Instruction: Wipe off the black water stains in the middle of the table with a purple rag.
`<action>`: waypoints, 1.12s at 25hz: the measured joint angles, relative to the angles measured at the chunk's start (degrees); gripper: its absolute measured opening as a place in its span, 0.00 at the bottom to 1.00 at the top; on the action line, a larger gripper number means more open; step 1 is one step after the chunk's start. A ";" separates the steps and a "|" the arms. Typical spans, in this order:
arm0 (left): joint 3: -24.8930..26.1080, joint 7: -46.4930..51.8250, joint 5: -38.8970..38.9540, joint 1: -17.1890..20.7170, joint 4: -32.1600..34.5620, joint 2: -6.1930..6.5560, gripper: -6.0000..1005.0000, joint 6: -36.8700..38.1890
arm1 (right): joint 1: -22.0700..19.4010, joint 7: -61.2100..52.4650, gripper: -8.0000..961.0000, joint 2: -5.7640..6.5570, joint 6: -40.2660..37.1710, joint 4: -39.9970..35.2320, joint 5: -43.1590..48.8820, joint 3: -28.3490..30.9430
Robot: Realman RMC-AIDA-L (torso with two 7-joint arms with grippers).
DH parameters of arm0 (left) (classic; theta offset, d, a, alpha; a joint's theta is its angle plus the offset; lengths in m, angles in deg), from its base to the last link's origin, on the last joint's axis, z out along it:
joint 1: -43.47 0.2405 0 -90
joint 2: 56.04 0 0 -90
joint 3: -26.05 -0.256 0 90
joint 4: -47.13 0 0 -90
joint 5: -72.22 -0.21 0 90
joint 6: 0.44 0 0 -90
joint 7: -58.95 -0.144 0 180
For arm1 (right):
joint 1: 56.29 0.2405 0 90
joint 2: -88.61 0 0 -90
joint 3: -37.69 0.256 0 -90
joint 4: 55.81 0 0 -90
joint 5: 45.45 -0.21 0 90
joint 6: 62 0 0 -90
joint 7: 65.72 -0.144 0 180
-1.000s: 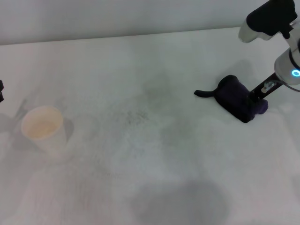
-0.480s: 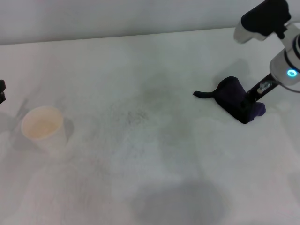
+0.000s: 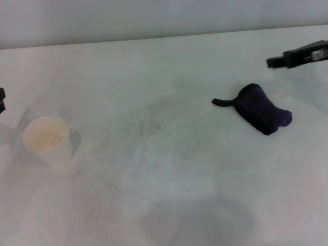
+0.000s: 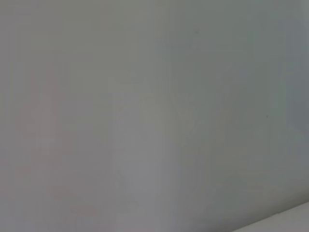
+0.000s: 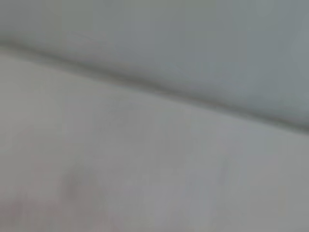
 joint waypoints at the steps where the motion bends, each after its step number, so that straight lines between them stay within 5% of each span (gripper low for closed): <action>1: 0.00 0.00 0.08 -0.06 0.00 -0.01 0.88 0.00 | -0.88 3.23 0.58 -0.04 -1.30 -1.00 -3.26 1.93; 10: 0.08 0.00 2.36 -0.23 0.43 0.00 0.88 -0.01 | -8.03 42.97 0.58 0.10 -9.47 -19.61 -41.76 10.33; 18: 0.09 -1.10 6.14 -0.28 0.16 0.00 0.88 1.94 | -9.85 76.00 0.57 -0.15 -5.92 -38.03 -68.45 14.79; 28: -0.02 -7.74 18.14 -2.30 -3.18 -0.47 0.88 1.75 | -10.07 101.39 0.57 -0.70 -3.19 -49.27 -87.12 14.85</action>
